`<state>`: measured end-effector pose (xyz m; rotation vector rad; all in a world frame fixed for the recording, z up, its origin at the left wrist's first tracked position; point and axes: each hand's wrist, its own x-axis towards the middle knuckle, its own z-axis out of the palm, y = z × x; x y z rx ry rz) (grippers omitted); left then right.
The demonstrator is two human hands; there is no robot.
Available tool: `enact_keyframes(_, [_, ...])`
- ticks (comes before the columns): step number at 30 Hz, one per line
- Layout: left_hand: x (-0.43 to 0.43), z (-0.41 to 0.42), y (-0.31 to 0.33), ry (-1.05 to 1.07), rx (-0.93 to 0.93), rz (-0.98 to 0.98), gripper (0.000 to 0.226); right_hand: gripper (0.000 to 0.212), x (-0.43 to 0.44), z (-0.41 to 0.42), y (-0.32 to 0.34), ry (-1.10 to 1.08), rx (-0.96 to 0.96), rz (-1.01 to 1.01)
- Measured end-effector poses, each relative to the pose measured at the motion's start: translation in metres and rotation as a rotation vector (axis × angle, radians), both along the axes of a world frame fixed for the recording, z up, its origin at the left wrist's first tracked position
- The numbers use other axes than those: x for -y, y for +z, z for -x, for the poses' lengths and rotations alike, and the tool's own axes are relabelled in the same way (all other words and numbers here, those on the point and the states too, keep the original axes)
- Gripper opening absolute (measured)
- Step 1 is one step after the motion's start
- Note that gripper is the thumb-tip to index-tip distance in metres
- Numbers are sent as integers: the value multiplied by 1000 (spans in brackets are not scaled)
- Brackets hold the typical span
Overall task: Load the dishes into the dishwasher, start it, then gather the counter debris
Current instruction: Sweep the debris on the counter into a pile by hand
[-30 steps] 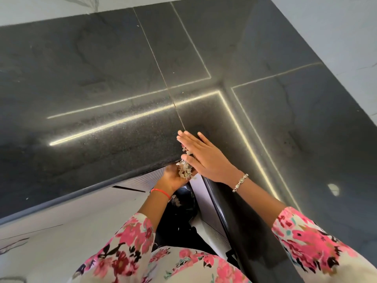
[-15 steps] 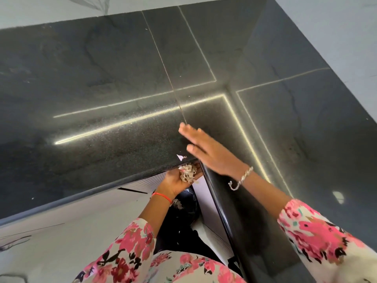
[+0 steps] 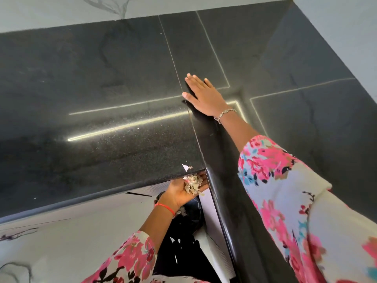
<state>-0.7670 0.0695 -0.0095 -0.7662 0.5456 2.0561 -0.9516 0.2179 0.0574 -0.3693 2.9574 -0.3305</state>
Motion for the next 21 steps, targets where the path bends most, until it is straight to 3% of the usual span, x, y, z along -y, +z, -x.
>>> enact_keyframes(7, [-3, -2, 11, 36, -30, -13, 50, 67, 8, -117, 2, 315, 3, -10])
enact_keyframes(15, [3, -10, 7, 97, 28, 34, 55, 56, 23, -216, -1, 421, -5, 141])
enact_keyframes(18, [7, -14, -2, 111, 14, 127, 43, 51, 25, -238, -5, 437, 15, 194])
enact_keyframes(21, [6, -17, 10, 109, -40, 56, 30, 44, 27, -246, 0, 241, 49, 514])
